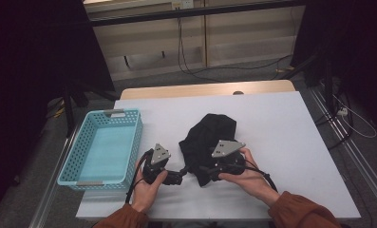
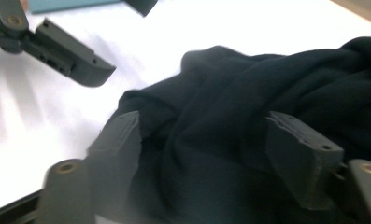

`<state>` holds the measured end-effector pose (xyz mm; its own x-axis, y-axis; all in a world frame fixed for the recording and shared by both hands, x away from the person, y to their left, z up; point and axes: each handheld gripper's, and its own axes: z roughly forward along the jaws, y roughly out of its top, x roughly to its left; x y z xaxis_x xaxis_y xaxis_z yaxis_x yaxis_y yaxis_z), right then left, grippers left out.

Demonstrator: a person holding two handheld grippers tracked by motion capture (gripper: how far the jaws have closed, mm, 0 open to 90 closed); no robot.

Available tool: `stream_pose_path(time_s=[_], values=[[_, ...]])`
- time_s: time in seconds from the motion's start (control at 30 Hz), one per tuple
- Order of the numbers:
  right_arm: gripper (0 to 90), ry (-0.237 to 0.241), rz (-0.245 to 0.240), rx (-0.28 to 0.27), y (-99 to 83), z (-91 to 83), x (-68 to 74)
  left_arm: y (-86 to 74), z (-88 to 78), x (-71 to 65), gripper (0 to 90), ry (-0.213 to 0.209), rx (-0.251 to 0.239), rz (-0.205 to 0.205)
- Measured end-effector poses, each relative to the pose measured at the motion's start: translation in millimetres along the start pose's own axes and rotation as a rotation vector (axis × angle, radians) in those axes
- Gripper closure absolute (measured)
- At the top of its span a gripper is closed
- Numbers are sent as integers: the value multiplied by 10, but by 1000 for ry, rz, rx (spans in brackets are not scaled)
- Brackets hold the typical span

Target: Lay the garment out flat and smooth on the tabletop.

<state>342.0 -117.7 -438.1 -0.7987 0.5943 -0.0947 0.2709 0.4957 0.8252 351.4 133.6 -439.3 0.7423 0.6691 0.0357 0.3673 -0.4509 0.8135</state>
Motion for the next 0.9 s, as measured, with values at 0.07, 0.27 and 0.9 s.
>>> stream_pose_path(time_s=[0.07,0.27,0.9], values=[[334,6,-4,24,-20,47,-5,-1,17,-2,47,1,11,10],[442,-4,-8,98,-93,152,-3,22,25,-44,45,2,9,32],[866,-29,-45,-52,104,-452,-220,38,93,-67,47,-36,35,54]])
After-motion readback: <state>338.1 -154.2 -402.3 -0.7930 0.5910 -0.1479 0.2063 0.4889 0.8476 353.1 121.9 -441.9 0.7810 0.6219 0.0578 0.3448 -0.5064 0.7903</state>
